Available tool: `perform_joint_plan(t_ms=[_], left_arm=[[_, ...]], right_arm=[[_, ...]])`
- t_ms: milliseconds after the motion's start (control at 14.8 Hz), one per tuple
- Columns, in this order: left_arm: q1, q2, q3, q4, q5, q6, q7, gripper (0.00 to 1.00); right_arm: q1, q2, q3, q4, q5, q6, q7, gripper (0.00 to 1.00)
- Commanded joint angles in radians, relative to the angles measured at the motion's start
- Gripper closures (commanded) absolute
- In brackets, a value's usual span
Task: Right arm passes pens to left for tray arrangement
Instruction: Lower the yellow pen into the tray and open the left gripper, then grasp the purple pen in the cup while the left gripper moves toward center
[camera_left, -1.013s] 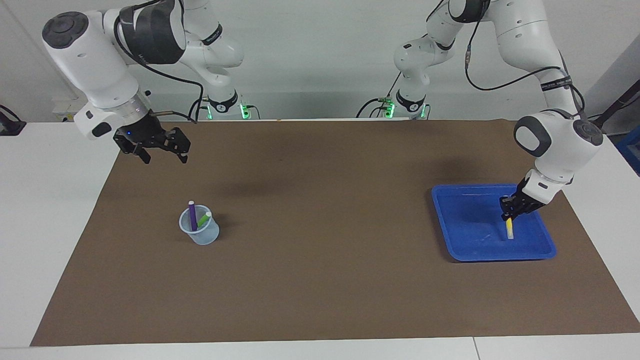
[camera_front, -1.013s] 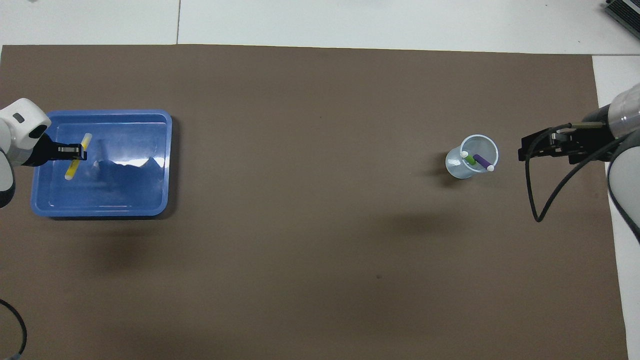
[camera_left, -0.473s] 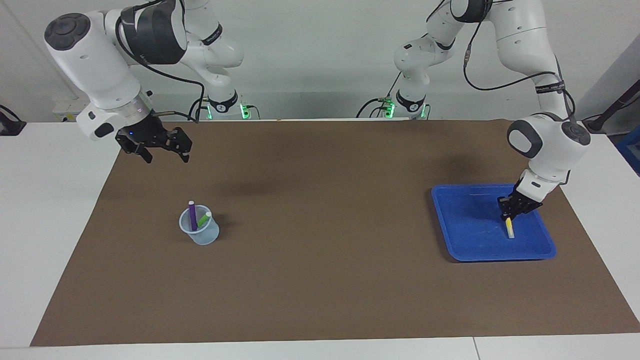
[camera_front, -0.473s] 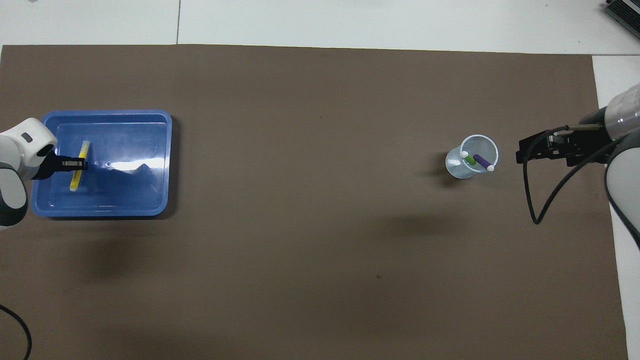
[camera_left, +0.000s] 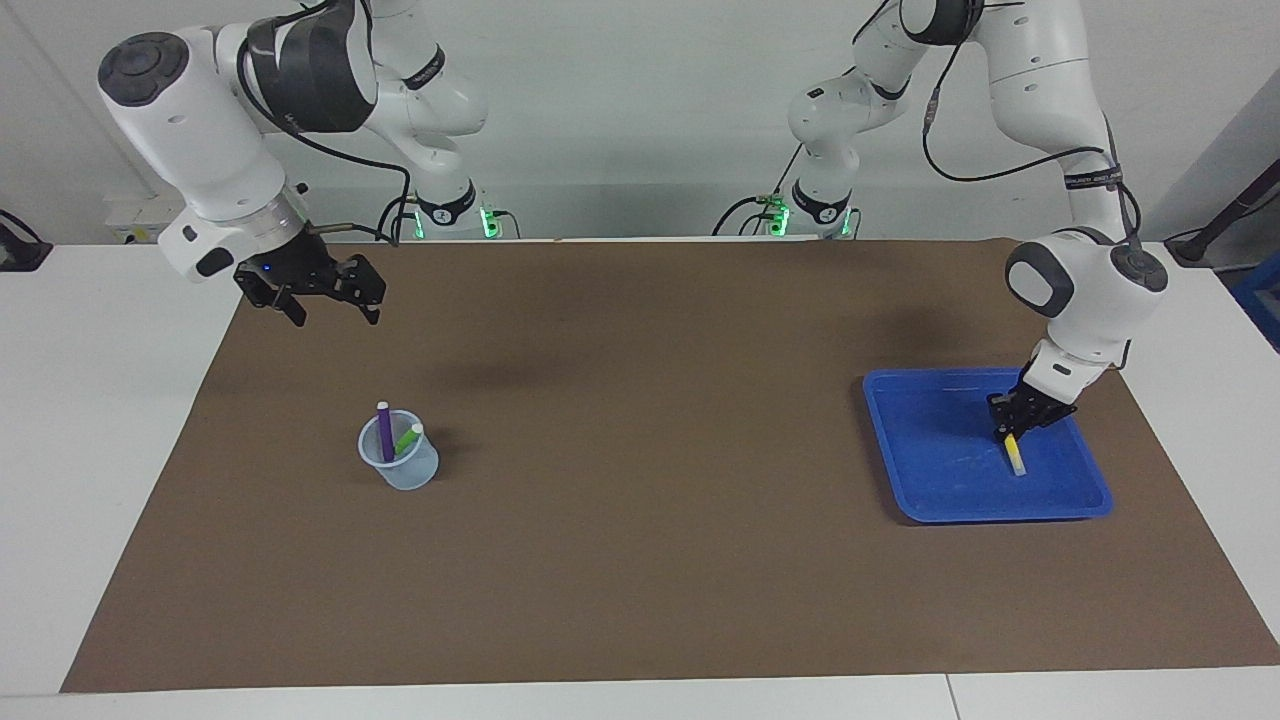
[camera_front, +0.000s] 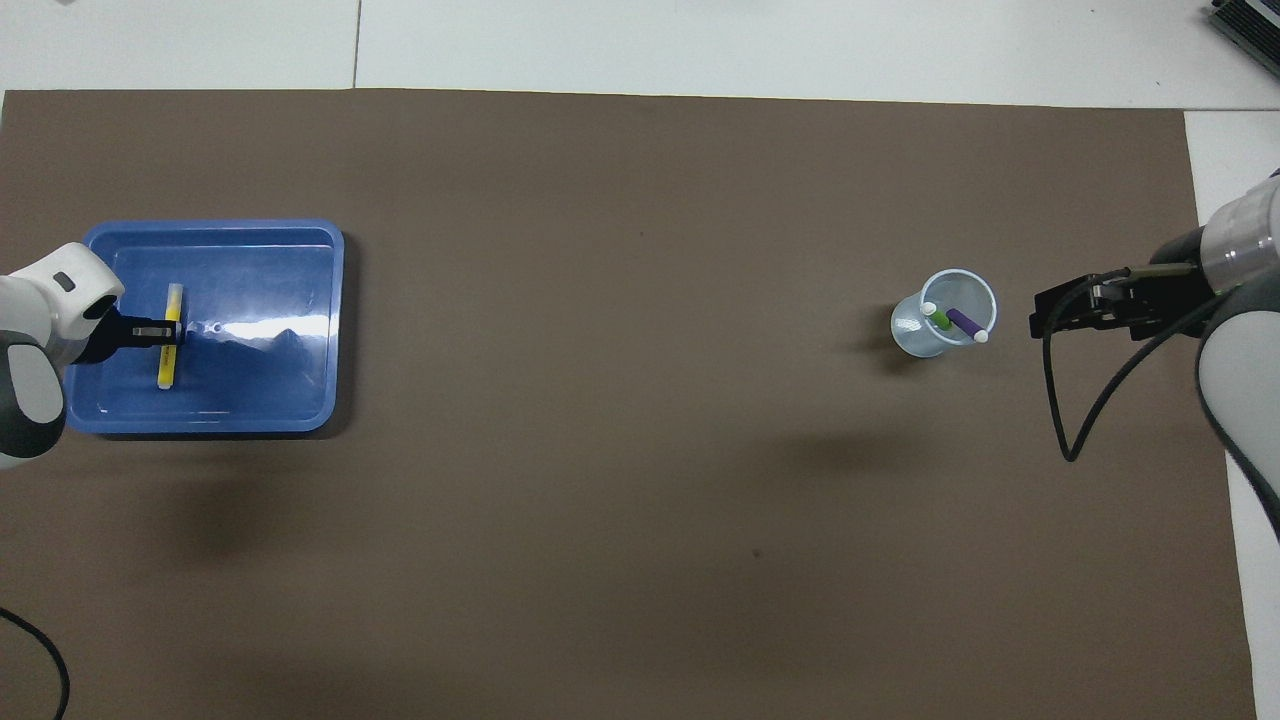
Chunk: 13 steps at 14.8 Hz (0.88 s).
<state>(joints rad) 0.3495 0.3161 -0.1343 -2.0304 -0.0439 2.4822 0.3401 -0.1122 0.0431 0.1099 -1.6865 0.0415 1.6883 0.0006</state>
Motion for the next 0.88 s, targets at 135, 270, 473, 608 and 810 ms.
perform_joint_plan(t_ms=[135, 270, 473, 608, 810], left_arm=[[-0.001, -0.002, -0.004, 0.1, 0.018, -0.119, -0.001, 0.51], [-0.01, 0.021, -0.004, 0.179, 0.018, -0.202, -0.039, 0.51], [-0.053, 0.024, -0.008, 0.239, 0.007, -0.275, -0.217, 0.51], [-0.105, 0.017, -0.011, 0.237, -0.008, -0.281, -0.379, 0.5], [-0.138, 0.001, -0.018, 0.24, -0.133, -0.305, -0.577, 0.47]], right_arm=[[-0.015, -0.068, 0.008, -0.199, -0.023, 0.22, -0.117, 0.0], [-0.017, -0.025, 0.008, -0.2, -0.023, 0.273, -0.148, 0.0], [-0.015, 0.03, 0.008, -0.199, -0.025, 0.341, -0.165, 0.0], [-0.012, 0.053, 0.008, -0.2, -0.025, 0.356, -0.165, 0.0], [-0.009, 0.076, 0.008, -0.209, -0.023, 0.369, -0.16, 0.11]])
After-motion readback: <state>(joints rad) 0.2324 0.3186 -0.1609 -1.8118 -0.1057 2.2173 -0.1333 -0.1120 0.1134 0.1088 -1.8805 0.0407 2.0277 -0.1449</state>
